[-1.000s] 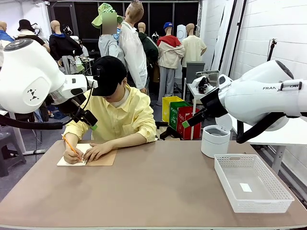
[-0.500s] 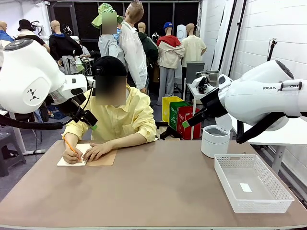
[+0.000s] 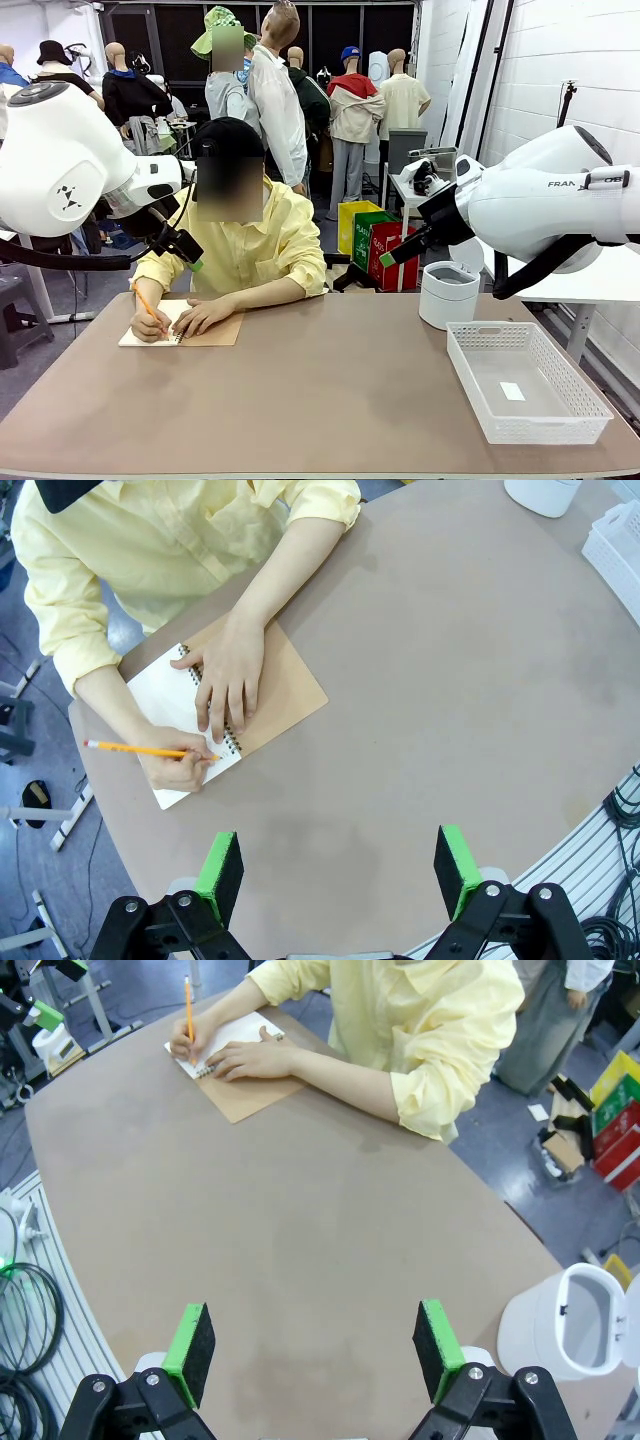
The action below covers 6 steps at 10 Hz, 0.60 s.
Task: Sort the paper based on its condition.
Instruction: If a person hands you a paper, place it in the Organizing basket , and if it's crumpled, put it in the Trash can.
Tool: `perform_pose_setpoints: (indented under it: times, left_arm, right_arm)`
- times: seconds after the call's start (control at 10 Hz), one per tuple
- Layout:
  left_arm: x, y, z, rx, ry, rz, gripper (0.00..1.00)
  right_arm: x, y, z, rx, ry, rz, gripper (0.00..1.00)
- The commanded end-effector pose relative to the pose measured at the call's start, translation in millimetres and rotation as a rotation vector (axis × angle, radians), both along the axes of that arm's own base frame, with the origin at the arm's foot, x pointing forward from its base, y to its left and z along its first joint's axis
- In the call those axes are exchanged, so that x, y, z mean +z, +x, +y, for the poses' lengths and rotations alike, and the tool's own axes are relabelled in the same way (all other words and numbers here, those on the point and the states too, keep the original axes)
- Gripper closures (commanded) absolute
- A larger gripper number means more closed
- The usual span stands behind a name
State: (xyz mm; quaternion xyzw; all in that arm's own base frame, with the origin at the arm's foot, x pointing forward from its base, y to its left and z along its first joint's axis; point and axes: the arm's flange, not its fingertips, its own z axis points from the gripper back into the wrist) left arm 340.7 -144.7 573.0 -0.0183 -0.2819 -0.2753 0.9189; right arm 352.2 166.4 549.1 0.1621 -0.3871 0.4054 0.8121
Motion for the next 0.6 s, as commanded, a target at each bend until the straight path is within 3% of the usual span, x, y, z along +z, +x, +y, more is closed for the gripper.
perform_pose_setpoints:
  times: [0.0,0.5]
  left_arm:
    - [-2.1,1.3,1.2,-0.008,-0.001,-0.011,0.0]
    - [-2.1,1.3,1.2,-0.008,-0.001,-0.011,0.0]
  right_arm:
    - [-0.8,-0.6,-0.2,0.002,0.003,0.007,0.0]
    - [-0.8,-0.6,-0.2,0.002,0.003,0.007,0.0]
